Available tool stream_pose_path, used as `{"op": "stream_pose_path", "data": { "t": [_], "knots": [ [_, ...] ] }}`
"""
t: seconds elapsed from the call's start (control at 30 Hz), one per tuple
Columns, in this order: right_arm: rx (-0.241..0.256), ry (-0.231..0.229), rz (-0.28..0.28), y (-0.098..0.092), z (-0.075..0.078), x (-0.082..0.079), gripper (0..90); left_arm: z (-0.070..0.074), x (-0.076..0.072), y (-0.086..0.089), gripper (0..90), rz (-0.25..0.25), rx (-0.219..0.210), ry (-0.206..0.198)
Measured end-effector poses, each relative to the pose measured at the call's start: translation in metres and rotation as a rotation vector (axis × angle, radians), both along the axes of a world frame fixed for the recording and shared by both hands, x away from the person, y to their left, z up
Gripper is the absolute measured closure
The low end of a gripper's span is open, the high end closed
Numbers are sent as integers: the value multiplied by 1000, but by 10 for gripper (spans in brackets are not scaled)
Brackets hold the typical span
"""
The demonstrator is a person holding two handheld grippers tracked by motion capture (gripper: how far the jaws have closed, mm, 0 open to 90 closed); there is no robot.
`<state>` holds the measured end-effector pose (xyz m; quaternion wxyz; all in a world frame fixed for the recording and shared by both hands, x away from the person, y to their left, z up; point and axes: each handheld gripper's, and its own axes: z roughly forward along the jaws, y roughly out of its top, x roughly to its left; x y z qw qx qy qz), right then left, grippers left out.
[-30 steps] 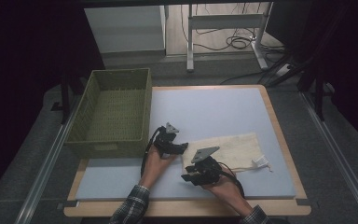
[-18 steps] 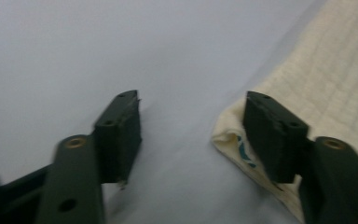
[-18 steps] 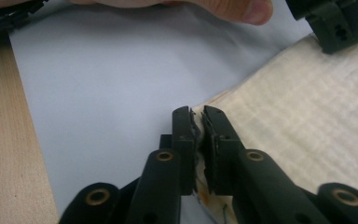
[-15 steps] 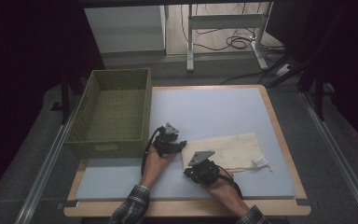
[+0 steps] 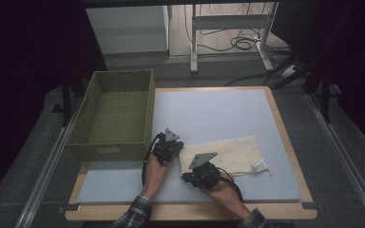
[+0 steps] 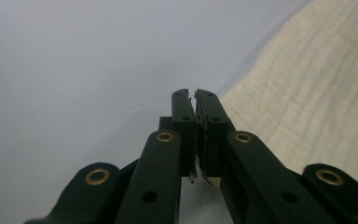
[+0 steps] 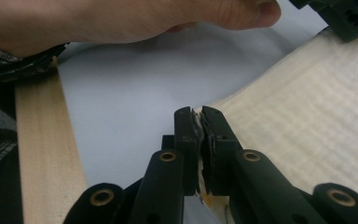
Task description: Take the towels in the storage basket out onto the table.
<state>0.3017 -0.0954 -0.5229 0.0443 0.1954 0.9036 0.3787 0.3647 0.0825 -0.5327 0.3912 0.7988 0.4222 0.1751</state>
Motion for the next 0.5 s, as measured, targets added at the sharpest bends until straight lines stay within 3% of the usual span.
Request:
{"op": "stream_pose_path", "data": {
  "t": [0.2, 0.5],
  "knots": [
    [58, 3, -27, -16, 11, -2, 851, 14, 0, -10, 870, -26, -17, -38],
    [112, -31, -99, -59, 31, -1, 850, 38, 12, -46, 868, -104, -11, -91]
  ]
}}
